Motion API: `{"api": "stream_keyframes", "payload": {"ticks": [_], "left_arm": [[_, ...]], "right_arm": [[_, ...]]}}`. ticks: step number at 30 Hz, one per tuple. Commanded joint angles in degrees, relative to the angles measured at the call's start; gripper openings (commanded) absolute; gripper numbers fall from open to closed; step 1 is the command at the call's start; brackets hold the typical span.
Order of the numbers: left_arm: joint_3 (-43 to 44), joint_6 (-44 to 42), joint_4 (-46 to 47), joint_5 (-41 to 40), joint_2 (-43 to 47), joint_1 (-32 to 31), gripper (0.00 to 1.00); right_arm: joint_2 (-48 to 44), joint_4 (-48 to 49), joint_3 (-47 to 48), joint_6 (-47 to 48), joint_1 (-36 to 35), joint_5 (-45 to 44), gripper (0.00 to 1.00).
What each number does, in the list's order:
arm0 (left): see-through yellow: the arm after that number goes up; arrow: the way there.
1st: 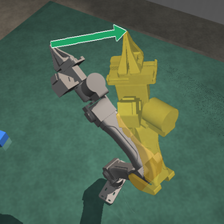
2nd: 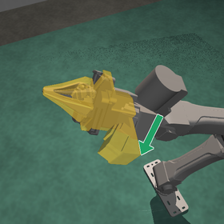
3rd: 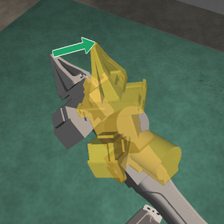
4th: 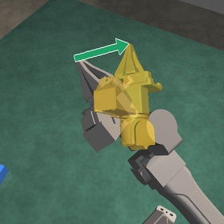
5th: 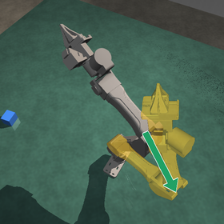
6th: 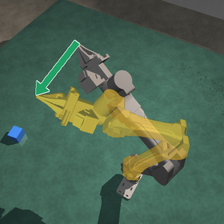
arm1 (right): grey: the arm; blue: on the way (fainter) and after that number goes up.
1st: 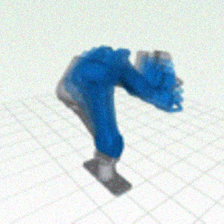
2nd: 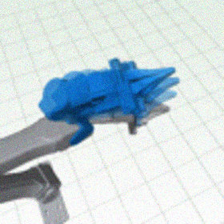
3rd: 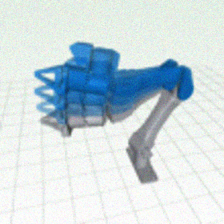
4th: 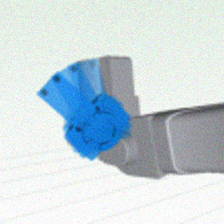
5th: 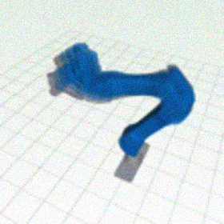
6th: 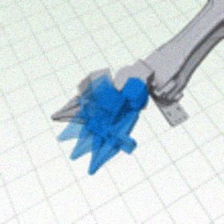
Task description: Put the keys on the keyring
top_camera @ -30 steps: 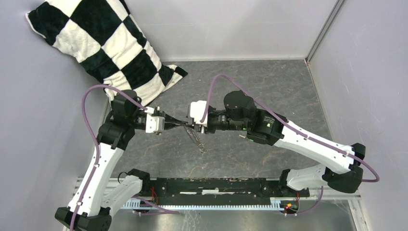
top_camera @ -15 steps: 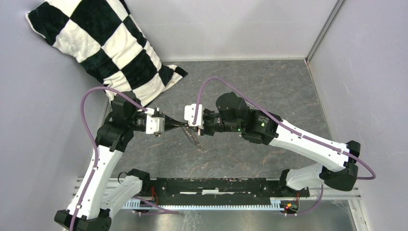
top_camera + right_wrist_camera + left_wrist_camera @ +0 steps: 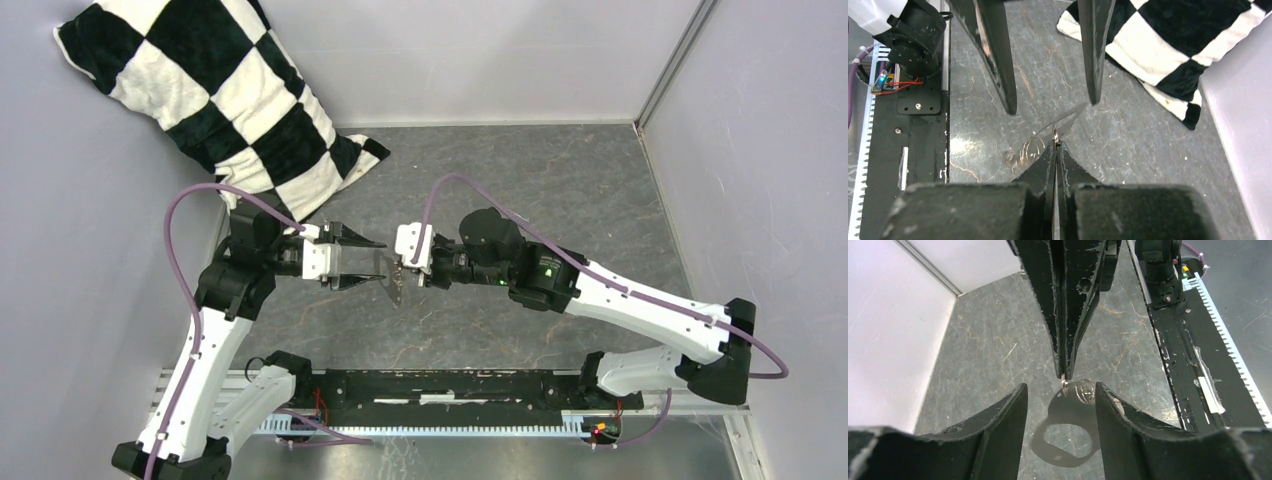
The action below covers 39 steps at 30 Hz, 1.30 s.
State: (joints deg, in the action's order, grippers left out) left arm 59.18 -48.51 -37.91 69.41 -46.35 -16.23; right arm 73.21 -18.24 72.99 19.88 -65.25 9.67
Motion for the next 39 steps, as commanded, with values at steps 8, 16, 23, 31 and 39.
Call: {"api": "stream_keyframes", "payload": {"ticks": [8, 16, 23, 31, 39], "left_arm": [[-0.02, 5.93, -3.05, -2.68, 3.61, -0.12, 0.32], [0.18, 7.56, -3.96, -0.45, 0.38, -0.12, 0.36], [2.58, 1.76, -10.61, -1.09, -2.35, -0.11, 0.47], [3.48, 1.72, -10.84, 0.73, -2.3, -0.12, 0.46], [4.01, 1.99, -10.65, 1.28, -2.69, -0.12, 0.41]], "right_arm": [[-10.75, 31.84, -20.35, -10.28, 0.06, -0.25, 0.01], [-10.13, 36.49, -21.39, -12.31, 0.04, 1.83, 0.01], [-9.47, 37.7, -21.6, -12.65, 0.04, 3.06, 0.01], [-8.89, 36.88, -20.87, -12.66, 0.09, 3.82, 0.01], [-7.83, 36.04, -19.99, -12.85, 0.01, 5.68, 0.01]]}}
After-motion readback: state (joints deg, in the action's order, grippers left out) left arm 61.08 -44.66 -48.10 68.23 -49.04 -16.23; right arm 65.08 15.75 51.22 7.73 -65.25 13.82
